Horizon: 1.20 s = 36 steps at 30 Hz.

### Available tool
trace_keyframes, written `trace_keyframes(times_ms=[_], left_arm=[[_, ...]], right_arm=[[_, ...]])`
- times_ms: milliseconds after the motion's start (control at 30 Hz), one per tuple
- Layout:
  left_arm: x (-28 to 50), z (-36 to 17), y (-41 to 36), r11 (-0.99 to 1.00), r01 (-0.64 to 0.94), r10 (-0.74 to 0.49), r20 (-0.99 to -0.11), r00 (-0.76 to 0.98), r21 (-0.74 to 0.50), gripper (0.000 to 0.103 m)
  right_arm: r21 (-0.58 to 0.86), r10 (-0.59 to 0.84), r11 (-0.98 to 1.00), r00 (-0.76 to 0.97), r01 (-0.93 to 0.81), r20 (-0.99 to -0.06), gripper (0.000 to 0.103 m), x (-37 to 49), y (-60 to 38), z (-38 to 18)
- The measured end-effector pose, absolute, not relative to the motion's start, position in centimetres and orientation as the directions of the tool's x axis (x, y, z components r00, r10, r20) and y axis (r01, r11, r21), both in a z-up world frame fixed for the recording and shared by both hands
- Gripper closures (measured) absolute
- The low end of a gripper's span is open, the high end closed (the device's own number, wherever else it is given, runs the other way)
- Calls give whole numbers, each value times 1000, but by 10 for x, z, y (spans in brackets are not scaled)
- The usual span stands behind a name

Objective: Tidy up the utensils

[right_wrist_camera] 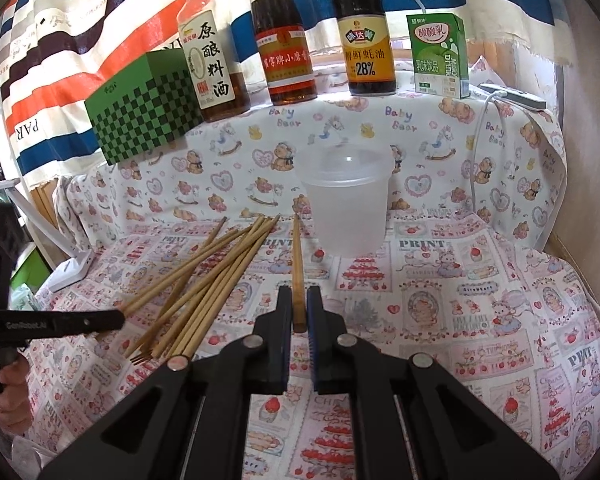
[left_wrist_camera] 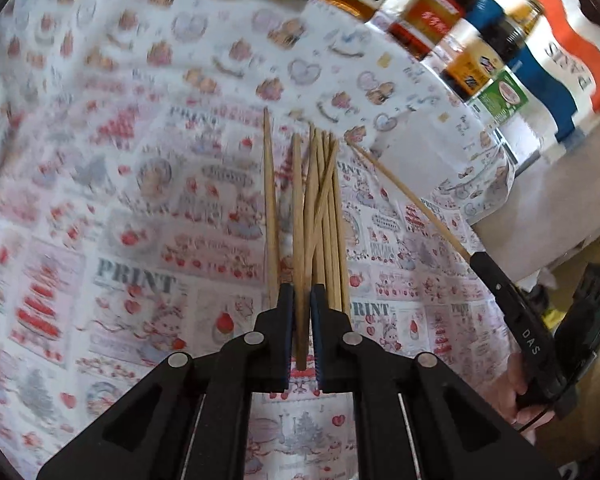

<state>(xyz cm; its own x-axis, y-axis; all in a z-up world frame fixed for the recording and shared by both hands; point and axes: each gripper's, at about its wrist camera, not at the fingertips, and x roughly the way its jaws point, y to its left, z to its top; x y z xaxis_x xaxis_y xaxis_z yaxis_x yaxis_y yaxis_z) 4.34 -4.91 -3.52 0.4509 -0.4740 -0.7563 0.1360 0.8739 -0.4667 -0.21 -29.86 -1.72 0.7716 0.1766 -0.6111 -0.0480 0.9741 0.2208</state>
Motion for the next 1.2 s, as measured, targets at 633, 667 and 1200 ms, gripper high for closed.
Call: trace_keyframes(times_ms=[633,667,1200], left_arm=[[45,-52,-53,880,165,-466,-738,489,-446,92],[47,-53,-54,887,165,-454,-746,488,-432,91],[43,-54,-84,947,229,-308,-846,436,-226,86]], right_arm=[[208,172,977,759,-49,-628,97,0,-298,-21],[207,171,977,759,-48,-629,96,1,-298,-21],[208,171,977,759,-48,-628,96,0,-299,-21]])
